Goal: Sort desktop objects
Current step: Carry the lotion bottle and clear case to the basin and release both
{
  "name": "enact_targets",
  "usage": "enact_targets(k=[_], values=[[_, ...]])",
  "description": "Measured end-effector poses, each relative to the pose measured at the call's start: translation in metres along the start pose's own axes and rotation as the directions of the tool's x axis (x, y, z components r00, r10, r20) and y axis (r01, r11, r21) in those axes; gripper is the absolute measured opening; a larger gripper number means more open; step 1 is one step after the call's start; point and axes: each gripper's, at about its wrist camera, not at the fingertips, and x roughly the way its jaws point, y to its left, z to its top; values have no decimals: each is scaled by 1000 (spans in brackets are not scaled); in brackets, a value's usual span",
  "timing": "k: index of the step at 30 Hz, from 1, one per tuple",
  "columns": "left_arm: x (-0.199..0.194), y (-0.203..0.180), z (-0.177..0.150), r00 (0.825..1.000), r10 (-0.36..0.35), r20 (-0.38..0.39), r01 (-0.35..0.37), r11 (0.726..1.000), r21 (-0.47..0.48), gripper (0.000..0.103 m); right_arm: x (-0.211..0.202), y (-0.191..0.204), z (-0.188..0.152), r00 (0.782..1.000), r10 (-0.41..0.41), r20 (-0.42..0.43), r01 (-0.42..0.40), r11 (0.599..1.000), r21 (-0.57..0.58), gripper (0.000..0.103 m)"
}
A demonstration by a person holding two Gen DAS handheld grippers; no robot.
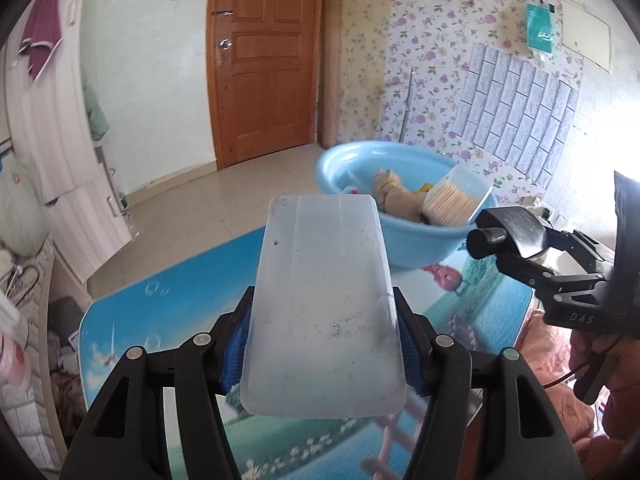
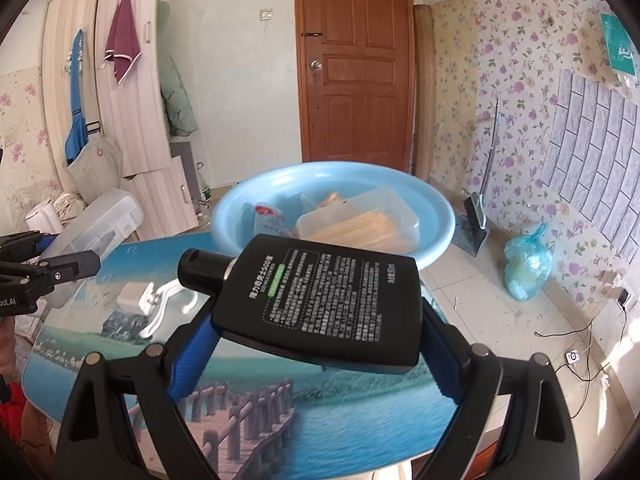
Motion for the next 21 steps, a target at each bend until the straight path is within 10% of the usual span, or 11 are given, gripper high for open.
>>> enact_targets(k=[21], values=[[108,-66,73,994,-86,-67,93,990,109,61,65,-40,44,1000,1,23,-1,1000,-5,93]])
